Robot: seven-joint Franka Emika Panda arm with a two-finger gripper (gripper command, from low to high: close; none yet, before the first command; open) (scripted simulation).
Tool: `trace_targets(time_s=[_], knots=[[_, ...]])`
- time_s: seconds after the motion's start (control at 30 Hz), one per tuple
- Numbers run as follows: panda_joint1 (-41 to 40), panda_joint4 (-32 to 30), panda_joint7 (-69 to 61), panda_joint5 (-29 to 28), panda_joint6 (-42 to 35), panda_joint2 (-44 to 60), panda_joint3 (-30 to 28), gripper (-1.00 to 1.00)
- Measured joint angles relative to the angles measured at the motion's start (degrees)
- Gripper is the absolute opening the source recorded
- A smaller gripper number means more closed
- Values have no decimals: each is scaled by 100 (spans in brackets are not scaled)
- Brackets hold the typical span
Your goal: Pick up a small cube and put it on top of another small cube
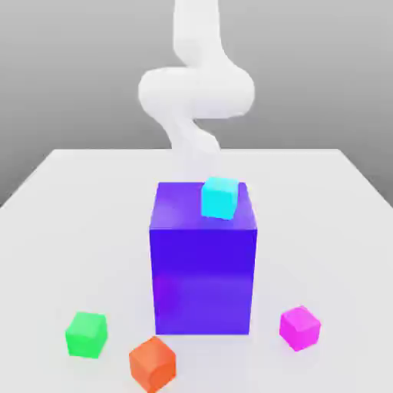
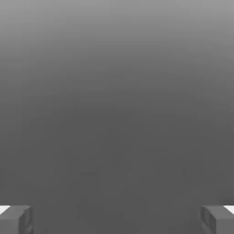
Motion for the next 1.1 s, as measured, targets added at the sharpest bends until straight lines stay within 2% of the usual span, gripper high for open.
trace_targets(time_s=[0.3, 0.57, 0.87, 1.1], knots=[[1335, -404, -2358, 557, 566, 1243, -738, 0], [2292, -751, -4459, 1108, 1043, 2348, -1156, 0], [2971, -1144, -6722, 1586, 1591, 3567, -1207, 0], [3330, -1478, -8142, 1480, 2093, 4413, -1079, 0]])
